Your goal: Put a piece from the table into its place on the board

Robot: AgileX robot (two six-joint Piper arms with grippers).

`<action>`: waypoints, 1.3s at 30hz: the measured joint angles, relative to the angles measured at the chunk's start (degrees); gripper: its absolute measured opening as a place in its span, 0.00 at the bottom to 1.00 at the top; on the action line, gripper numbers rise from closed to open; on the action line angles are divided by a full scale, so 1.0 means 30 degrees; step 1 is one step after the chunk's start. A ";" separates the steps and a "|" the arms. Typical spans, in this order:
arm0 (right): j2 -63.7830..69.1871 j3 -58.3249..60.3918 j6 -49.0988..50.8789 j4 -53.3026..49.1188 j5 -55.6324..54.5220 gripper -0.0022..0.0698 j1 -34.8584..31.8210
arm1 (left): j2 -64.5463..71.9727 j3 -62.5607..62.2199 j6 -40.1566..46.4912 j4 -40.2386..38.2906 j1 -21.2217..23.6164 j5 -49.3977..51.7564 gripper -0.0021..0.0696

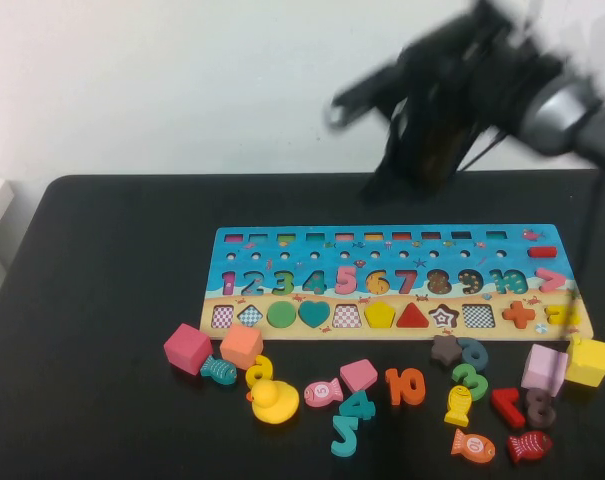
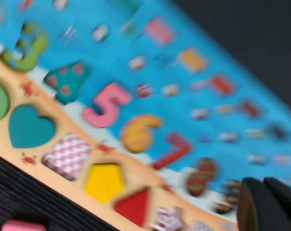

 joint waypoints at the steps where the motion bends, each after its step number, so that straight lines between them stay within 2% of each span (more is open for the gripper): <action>1: -0.0749 0.0000 0.0000 -0.0286 0.0179 0.06 0.0000 | 0.0000 0.0000 0.0000 0.0000 0.0000 0.0000 0.03; 14: -0.8879 0.0515 0.0075 -0.1659 0.2522 0.06 0.0000 | 0.0000 0.0000 -0.0047 0.0000 0.0000 0.0000 0.03; 23: -1.4839 0.6973 0.0816 -0.1659 0.2089 0.06 0.0000 | 0.0000 0.0000 -0.0047 0.0000 0.0000 0.0000 0.03; 29: -1.8684 1.1402 0.1820 -0.1305 -0.0271 0.06 0.0000 | 0.0000 0.0000 -0.0047 0.0000 0.0000 0.0000 0.03; 34: -2.0701 1.2322 0.1962 0.0098 -0.1027 0.06 0.0016 | 0.0000 0.0000 -0.0047 0.0000 0.0000 0.0000 0.03; 39: -2.0825 1.2335 0.2012 0.0921 -0.1058 0.06 0.0016 | 0.0000 0.0000 -0.0006 0.0000 0.0000 0.0000 0.03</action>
